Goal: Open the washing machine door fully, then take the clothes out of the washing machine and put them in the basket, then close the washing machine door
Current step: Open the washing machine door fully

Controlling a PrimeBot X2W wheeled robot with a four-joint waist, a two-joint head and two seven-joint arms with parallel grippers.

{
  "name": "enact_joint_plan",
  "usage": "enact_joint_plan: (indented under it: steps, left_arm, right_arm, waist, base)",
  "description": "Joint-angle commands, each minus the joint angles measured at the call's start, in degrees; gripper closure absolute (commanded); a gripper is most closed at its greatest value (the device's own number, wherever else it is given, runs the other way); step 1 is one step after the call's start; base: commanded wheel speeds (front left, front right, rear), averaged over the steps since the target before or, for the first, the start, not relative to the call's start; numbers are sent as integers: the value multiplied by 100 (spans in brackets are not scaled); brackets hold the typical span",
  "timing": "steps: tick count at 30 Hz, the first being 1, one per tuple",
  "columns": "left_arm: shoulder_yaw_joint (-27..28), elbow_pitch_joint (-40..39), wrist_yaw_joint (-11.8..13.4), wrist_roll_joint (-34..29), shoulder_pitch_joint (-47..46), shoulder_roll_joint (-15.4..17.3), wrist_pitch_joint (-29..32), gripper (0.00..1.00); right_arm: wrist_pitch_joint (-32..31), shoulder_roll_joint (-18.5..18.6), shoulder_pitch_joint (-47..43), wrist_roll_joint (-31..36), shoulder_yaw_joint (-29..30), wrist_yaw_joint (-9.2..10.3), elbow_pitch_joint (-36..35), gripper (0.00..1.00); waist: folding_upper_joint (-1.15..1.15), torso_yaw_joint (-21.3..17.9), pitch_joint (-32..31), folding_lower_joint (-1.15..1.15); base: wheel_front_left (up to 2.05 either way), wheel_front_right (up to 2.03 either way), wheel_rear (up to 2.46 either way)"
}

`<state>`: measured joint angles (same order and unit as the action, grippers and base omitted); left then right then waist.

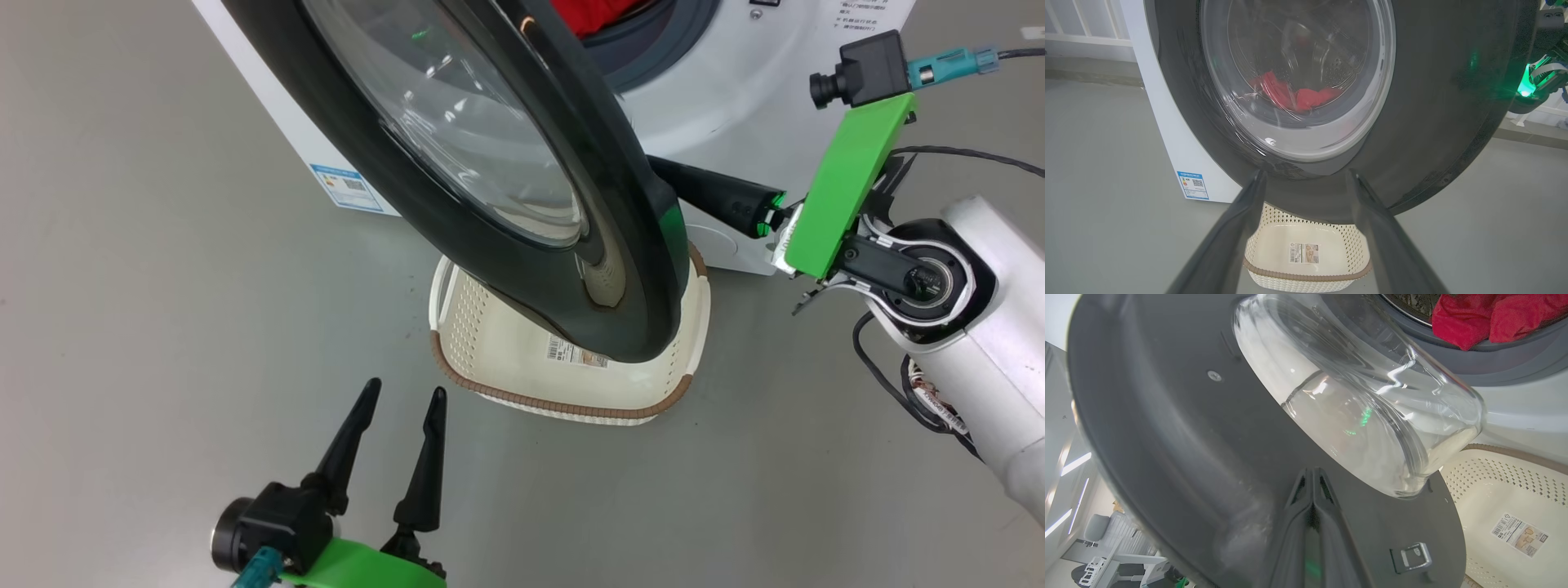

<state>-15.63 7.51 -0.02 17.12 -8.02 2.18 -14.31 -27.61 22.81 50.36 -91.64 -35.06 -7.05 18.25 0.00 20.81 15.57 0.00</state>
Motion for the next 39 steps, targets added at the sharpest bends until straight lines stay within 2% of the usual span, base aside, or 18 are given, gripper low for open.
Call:
enact_joint_plan:
  steps: [1,2,3,5,6,8,9,10,11,25,39]
  left_arm:
    - [217,-149,-26,-110,42,70,-69,0]
    - [225,-140,-34,-129,50,70,-69,0]
    - [233,-133,-42,-144,59,70,-69,0]
    - [261,-113,-60,-169,81,70,-69,0]
    - [261,-113,-60,-169,81,70,-69,0]
    - [310,-90,-81,-195,111,70,-69,0]
    - [339,-80,-94,-206,123,70,-69,0]
    - [371,-73,-115,-227,131,70,-69,0]
    - [405,-65,-136,-261,139,70,-69,0]
    - [891,20,-316,-512,319,70,-69,0]
    - [1158,47,-381,-636,602,70,-69,0]
  right_arm:
    - [106,-66,-182,117,64,-44,-194,100]
    - [170,-58,-224,140,85,-44,-200,100]
    - [215,-47,-273,147,103,-44,-204,95]
    - [328,-15,-390,166,145,-44,-181,66]
    - [328,-15,-390,166,145,-44,-181,66]
    - [409,19,-520,184,160,-44,-161,53]
    - [470,36,-584,196,178,-44,-149,36]
    - [520,48,-646,194,195,-44,-140,11]
    - [573,62,-708,195,214,-44,-130,0]
    - [1462,279,-1992,171,489,-44,-183,0]
    - [1969,490,-3270,251,419,-44,-319,0]
  waist:
    - [0,-13,-30,0]
    - [0,-24,-51,0]
    - [0,-34,-67,0]
    - [0,-66,-124,0]
    - [0,-66,-124,0]
    - [0,-108,-171,0]
    - [0,-130,-187,0]
    - [0,-158,-208,0]
    - [0,-187,-227,0]
    - [0,-626,-500,0]
    - [0,-1050,-832,0]
  base:
    - [0,0,0]
    - [0,0,0]
    - [0,0,0]
    - [0,0,0]
    - [0,0,0]
    - [0,0,0]
    - [0,0,0]
    - [0,0,0]
    - [0,0,0]
    - [0,0,0]
    - [0,0,0]
